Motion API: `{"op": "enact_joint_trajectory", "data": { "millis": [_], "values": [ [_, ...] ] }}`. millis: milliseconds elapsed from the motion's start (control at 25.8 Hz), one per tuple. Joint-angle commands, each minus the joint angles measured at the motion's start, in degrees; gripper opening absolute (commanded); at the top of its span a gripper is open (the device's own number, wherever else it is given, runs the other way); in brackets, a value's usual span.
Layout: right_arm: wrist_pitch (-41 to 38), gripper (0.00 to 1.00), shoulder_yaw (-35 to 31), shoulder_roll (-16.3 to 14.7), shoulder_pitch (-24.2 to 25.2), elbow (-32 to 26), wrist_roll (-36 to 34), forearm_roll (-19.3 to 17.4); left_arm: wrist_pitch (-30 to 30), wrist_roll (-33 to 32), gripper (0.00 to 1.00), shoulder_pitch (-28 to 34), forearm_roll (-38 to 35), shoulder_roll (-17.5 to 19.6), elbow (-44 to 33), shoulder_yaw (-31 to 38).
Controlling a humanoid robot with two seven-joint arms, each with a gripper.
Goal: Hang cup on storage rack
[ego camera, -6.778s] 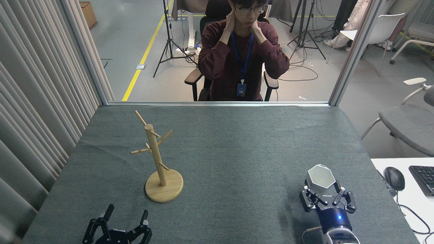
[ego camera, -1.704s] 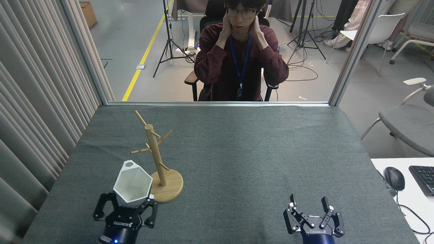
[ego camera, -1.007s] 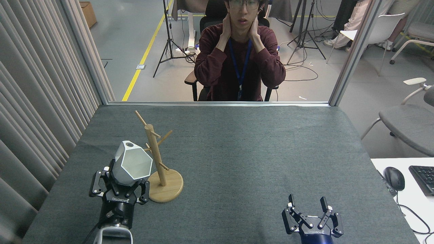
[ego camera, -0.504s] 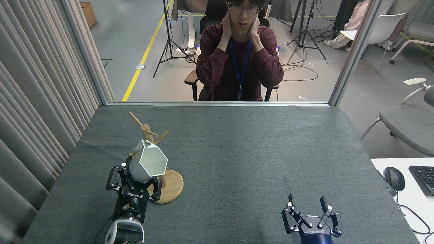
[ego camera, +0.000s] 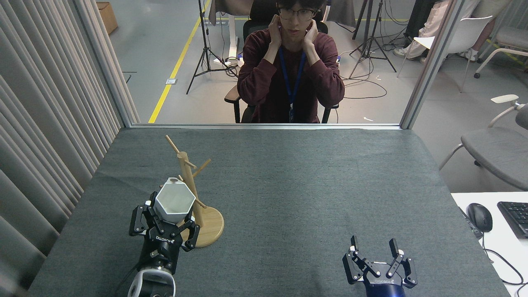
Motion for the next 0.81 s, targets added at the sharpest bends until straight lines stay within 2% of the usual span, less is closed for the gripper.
{"op": "enact_joint_trajectory", "data": {
  "millis": [0,232,349,465,658,775],
  "values": [
    [-0.1,0.98,0.0,0.0,0.0,0.0,-0.1,-0.1,-0.1,0.0,1.00,0.7,0.2,0.0,0.3,-0.3],
    [-0.1,0.98,0.0,0.1,0.1,-0.1,-0.3,-0.1,1.0,0.1,1.00,6.2,1.4,0.6,0.1,-0.3],
    [-0.2,0.98,0.0,0.2,0.2,-0.2,-0.3,-0.1,1.4,0.7,1.00,10.2,4.7,1.1,-1.8,-0.3],
    [-0.3,0.98,0.0,0.0,0.4,-0.3,-0.3,-0.1,0.3,0.6,1.00,12.2,12.3,1.7,-5.4,0.3],
    [-0.4,0.98,0.0,-0.3,0.9,-0.9,-2.1,-0.1,-7.0,-3.8,1.00,14.0,32.4,2.2,-13.9,1.6],
    [-0.8,0.98,0.1,-0.3,1.9,-1.0,-2.3,-0.1,-7.8,-8.0,1.00,14.6,35.1,2.3,-16.7,1.2]
  ]
}}
